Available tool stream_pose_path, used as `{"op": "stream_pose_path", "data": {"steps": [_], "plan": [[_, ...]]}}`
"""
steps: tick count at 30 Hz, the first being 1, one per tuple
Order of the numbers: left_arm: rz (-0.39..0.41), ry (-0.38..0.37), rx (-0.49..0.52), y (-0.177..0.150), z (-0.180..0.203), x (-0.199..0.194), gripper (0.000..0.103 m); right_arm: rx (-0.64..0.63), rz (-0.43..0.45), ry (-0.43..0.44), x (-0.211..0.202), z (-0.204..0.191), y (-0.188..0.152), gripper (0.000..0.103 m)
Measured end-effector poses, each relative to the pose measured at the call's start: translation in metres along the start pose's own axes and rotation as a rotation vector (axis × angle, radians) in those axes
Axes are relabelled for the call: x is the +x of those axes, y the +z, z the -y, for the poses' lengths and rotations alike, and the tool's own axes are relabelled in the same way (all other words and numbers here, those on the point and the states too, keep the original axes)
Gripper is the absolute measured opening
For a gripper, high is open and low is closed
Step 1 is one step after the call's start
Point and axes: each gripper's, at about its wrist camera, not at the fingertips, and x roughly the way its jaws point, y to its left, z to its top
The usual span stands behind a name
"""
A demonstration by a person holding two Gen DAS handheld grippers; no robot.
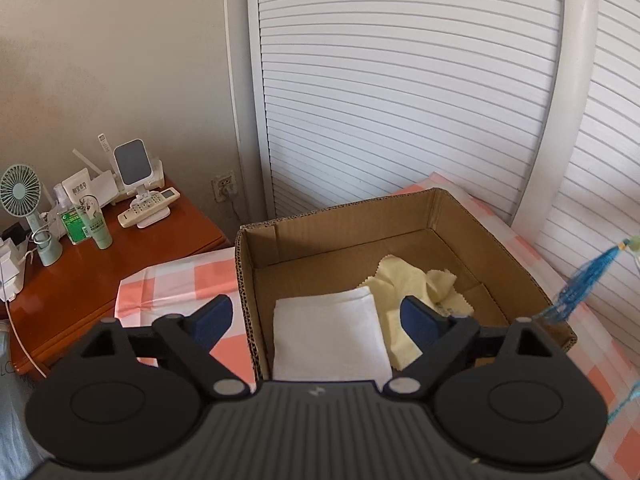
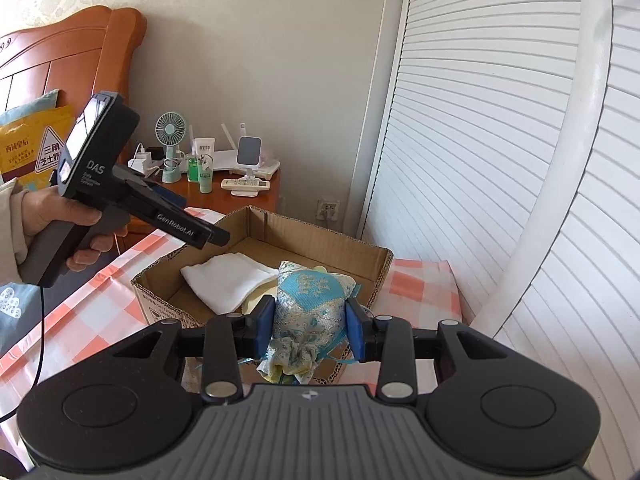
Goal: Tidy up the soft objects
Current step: 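Lower the blue floral sachet into the box and open the right gripper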
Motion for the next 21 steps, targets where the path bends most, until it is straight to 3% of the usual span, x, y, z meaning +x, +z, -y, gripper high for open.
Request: {"op": "stream_pose_path", "data": {"steps": [7, 11, 15, 21], "plan": [[0.009, -0.008, -0.017, -0.042, 0.014, -0.055, 0.099, -0.011, -0.009, 0.007, 0.02, -0.004, 0.016, 0.042], [0.025, 0.04, 0.002, -0.071, 0.028, -0.082, 0.1, -0.006, -0.012, 0.013, 0.039, -0.001, 0.031, 0.042], [0.024, 0.092, -0.036, -0.094, 0.033, -0.096, 0.101, 0.001, -0.025, 0.01, 0.065, 0.005, 0.049, 0.042], [-0.029, 0.087, -0.113, -0.121, 0.03, -0.099, 0.1, 0.019, -0.077, 0.003, 0.114, 0.013, 0.068, 0.042]]}}
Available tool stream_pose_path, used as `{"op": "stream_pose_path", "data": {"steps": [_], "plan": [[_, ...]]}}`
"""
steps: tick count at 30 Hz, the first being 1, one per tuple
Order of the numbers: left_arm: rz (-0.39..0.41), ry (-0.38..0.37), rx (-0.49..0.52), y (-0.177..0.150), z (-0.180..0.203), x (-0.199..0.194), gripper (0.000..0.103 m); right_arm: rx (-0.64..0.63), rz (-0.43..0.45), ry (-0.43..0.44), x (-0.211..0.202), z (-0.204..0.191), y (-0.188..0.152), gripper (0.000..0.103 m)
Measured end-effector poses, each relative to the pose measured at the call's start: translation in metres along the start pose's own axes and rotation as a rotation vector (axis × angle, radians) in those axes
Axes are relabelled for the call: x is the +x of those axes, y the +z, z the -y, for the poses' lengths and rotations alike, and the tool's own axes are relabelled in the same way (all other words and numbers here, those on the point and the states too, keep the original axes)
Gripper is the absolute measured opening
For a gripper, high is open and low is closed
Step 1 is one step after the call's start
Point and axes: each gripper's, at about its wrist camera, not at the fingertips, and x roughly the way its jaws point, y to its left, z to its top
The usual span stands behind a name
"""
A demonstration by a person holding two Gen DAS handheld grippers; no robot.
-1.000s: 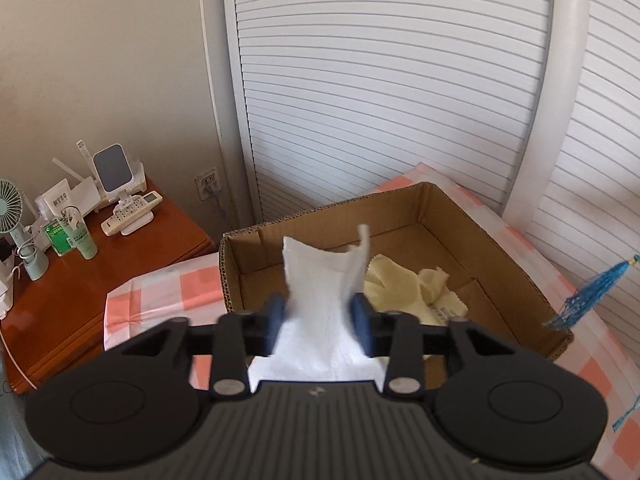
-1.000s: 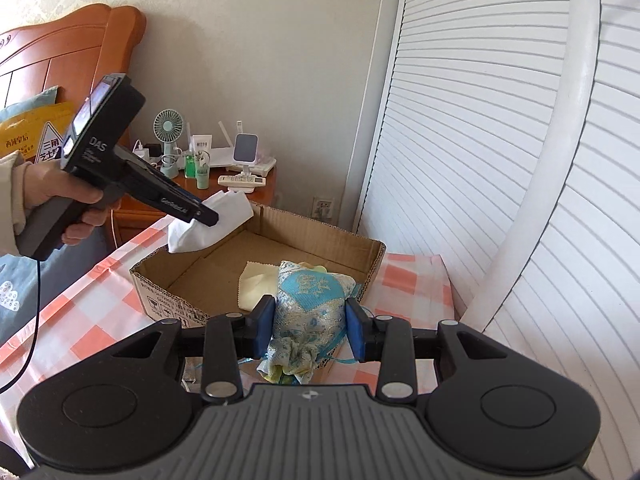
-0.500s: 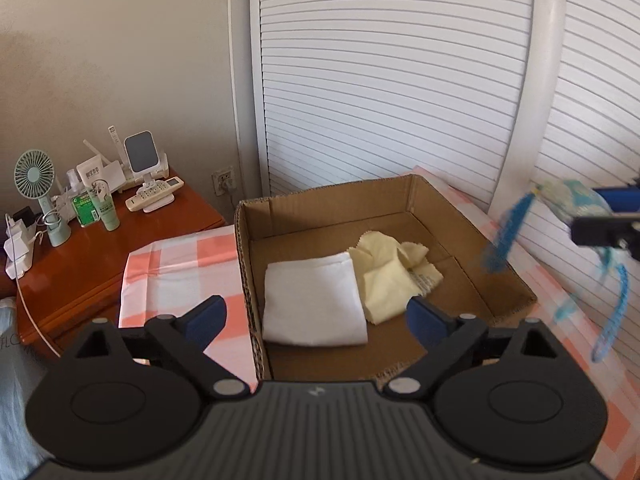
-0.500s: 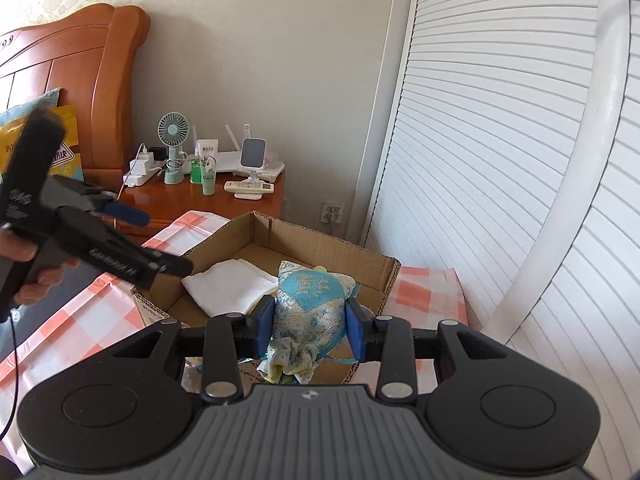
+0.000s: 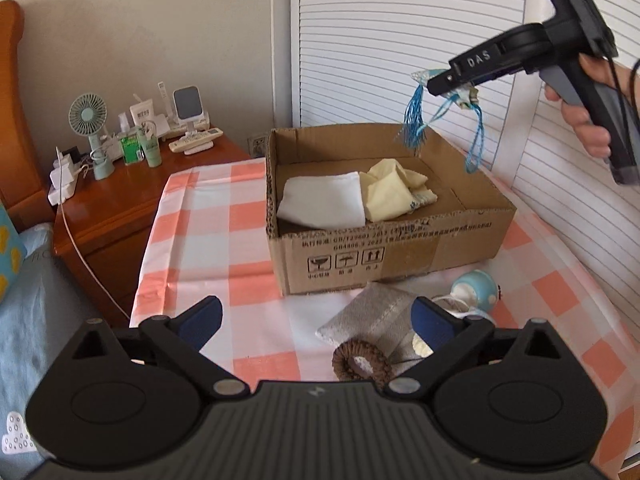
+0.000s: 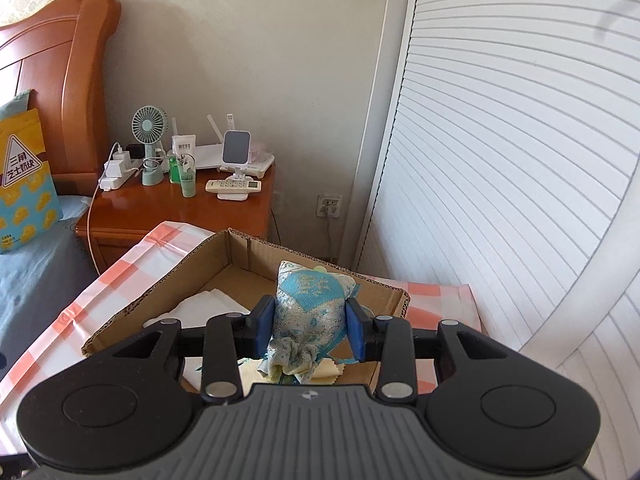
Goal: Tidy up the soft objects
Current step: 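Lower the blue floral sachet into the box and open the right gripper, then withdraw the right gripper from the box while the left moves toward the blue mask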
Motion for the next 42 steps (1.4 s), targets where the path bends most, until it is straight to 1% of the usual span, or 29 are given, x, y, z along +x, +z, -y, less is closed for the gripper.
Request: {"op": "stream_pose_path", "data": {"steps": [3, 4, 5, 6, 7, 10, 18, 22, 26, 28, 33, 36, 39, 42], "plan": [[-0.013, 0.01, -0.031, -0.01, -0.002, -0.001, 0.1, 0.002, -0.013, -0.014, 0.023, 0.002, 0.009, 0.043], [-0.015, 0.011, -0.038, -0.012, -0.002, -0.001, 0.1, 0.013, -0.023, -0.014, 0.031, 0.003, 0.012, 0.047], [-0.015, 0.01, -0.042, -0.014, -0.002, -0.003, 0.1, 0.023, -0.029, -0.029, 0.039, 0.003, 0.014, 0.053], [-0.016, 0.007, -0.044, -0.016, -0.003, -0.004, 0.1, 0.031, -0.025, -0.057, 0.045, 0.004, 0.016, 0.073], [-0.017, 0.002, -0.041, -0.018, -0.003, -0.006, 0.1, 0.037, -0.027, -0.071, 0.049, 0.005, 0.016, 0.089], [-0.023, 0.015, -0.033, -0.021, -0.004, -0.008, 0.1, 0.044, -0.018, -0.054, 0.052, 0.006, 0.013, 0.097], [-0.017, 0.008, -0.041, -0.023, -0.008, -0.012, 0.101, 0.047, -0.027, -0.06, 0.031, -0.003, -0.003, 0.103], [-0.011, 0.005, -0.038, -0.025, -0.008, -0.016, 0.1, 0.057, -0.035, -0.042, 0.018, -0.007, -0.011, 0.103], [0.006, 0.006, -0.054, -0.027, -0.011, -0.022, 0.1, 0.062, -0.027, -0.059, 0.002, -0.015, -0.021, 0.103], [0.013, 0.004, -0.067, -0.028, -0.013, -0.024, 0.1, 0.064, -0.027, -0.039, -0.006, -0.019, -0.027, 0.103], [0.019, 0.007, -0.076, -0.031, -0.016, -0.027, 0.1, 0.044, -0.036, -0.036, -0.022, -0.033, -0.05, 0.103], [0.023, 0.004, -0.084, -0.034, -0.019, -0.029, 0.1, 0.039, -0.064, -0.032, -0.026, -0.04, -0.066, 0.103], [0.027, 0.006, -0.095, -0.035, -0.022, -0.031, 0.1, 0.041, -0.097, -0.052, -0.027, -0.045, -0.085, 0.103], [0.025, 0.008, -0.11, -0.037, -0.025, -0.029, 0.1, 0.079, -0.141, -0.068, -0.025, -0.046, -0.104, 0.103]]}}
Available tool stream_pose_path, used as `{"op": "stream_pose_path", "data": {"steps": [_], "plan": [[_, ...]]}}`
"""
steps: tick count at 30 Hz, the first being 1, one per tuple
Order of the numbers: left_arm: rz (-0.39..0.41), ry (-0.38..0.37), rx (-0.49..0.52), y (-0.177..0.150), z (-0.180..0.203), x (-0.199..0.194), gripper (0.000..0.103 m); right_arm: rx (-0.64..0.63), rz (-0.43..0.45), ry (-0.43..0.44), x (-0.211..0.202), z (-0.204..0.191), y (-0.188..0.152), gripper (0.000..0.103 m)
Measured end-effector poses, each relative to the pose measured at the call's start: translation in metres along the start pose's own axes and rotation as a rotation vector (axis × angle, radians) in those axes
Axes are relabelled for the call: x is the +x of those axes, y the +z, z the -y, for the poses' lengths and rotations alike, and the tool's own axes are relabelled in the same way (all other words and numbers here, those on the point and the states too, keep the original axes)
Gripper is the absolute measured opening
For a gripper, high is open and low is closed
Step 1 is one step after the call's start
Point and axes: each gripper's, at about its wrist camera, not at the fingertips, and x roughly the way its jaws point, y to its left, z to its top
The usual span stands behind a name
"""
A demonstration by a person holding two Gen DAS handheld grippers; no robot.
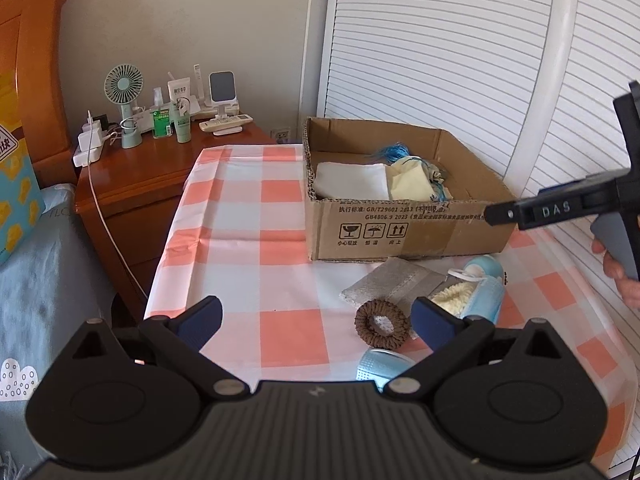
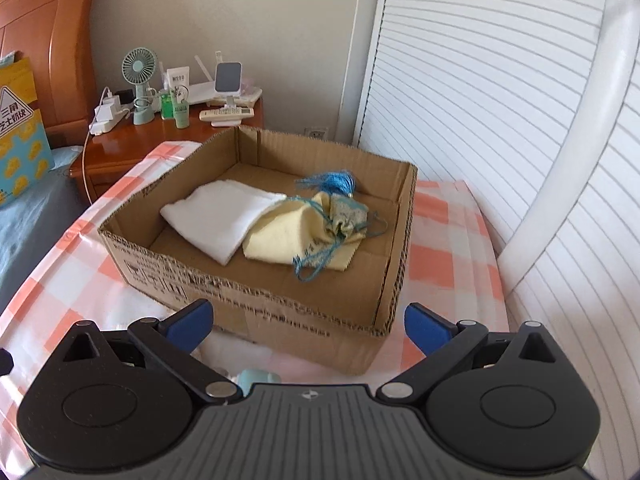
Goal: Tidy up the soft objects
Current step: 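Withdraw the right gripper from the box while the left moves toward the blue mask, then close the left gripper on the blue face mask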
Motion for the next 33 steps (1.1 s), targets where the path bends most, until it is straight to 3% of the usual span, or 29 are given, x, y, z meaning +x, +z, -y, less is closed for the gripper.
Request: {"op": "stream_pose_path", "data": {"steps": [7, 12, 23, 33], "plan": [[-0.002, -0.008, 0.012, -0.003, 0.003, 0.001, 0.101, 0.126, -0.091, 0.02, 0.028, 0.006, -0.033, 0.103], [-0.012, -0.012, 0.024, -0.006, 0.007, 0.001, 0.101, 0.126, -0.102, 0.015, 0.04, -0.001, -0.044, 0.103], [-0.062, -0.129, 0.066, -0.014, 0.022, 0.011, 0.101, 0.11, -0.133, -0.092, 0.043, 0.004, -0.086, 0.103], [-0.172, -0.226, 0.203, -0.039, 0.049, 0.027, 0.101, 0.125, -0.081, -0.065, 0.034, 0.011, -0.104, 0.103]]}}
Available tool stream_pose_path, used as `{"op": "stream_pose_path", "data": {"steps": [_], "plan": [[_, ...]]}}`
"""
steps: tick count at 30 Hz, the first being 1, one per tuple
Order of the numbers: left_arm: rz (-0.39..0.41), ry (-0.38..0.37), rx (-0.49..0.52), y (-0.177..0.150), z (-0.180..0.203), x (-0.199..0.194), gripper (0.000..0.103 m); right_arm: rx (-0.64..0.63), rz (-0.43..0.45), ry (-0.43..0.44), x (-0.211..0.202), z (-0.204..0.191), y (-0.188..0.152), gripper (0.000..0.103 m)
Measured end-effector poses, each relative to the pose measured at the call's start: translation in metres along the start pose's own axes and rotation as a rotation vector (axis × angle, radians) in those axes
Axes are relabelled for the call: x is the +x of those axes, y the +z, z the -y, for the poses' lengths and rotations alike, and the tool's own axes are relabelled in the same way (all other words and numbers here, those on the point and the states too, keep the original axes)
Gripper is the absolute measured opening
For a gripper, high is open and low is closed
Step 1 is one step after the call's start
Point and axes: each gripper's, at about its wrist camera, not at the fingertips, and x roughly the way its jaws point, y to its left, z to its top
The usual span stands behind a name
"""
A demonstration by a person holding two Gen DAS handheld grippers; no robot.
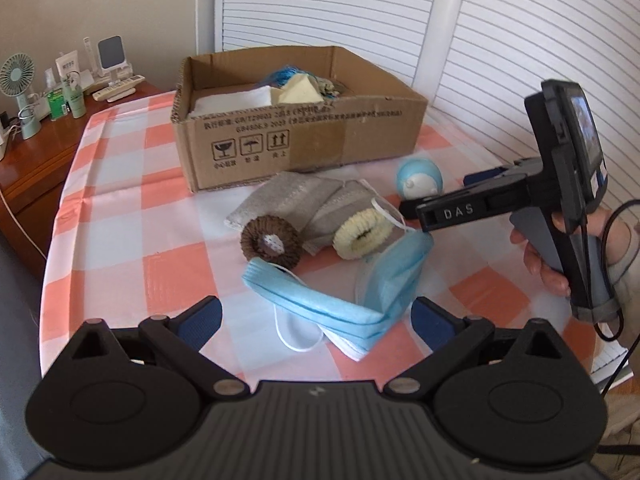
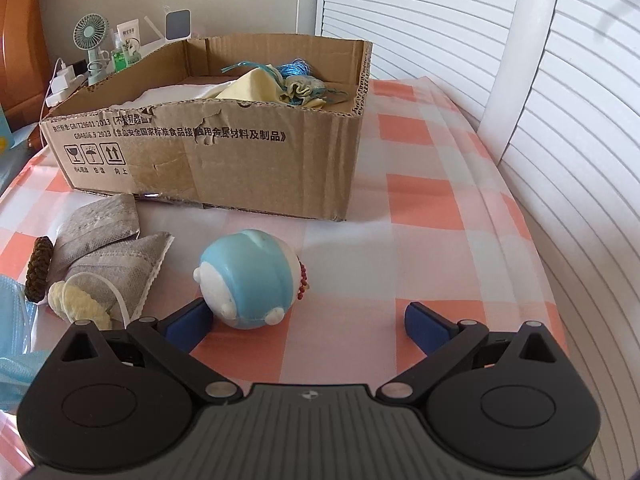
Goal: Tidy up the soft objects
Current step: 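Close the left gripper on the blue face mask, then lift the blue mask with the left gripper while the right grasps the light-blue plush toy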
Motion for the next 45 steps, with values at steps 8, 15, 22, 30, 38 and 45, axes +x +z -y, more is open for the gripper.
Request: {"op": "stream_pose_path", "data": {"steps": [8, 15, 22, 30, 38, 45], "plan": [[-0.047, -0.04, 0.017, -0.001, 0.01, 0.026, 0.1, -0.02, 0.024, 0.024, -0.002, 0.004, -0.004, 0.103], [-0.001, -0.024, 0.01, 0.009, 0.012, 0.031, 0.096, -0.024, 0.035, 0.029, -0.003, 0.005, -0.007, 0.103], [0.001, -0.012, -0.016, 0.006, 0.007, 0.033, 0.066, -0.023, 0.035, 0.029, -0.004, 0.005, -0.007, 0.103], [0.021, -0.007, -0.029, 0.004, 0.001, 0.027, 0.037, -0.018, 0.042, 0.023, -0.004, 0.004, -0.008, 0.103], [0.016, 0.037, -0.062, -0.008, -0.016, 0.016, 0.036, -0.018, 0.052, 0.017, -0.004, 0.003, -0.008, 0.103], [0.017, 0.045, -0.094, -0.012, -0.024, 0.011, 0.036, -0.059, 0.066, 0.038, -0.002, -0.007, -0.005, 0.103]]}}
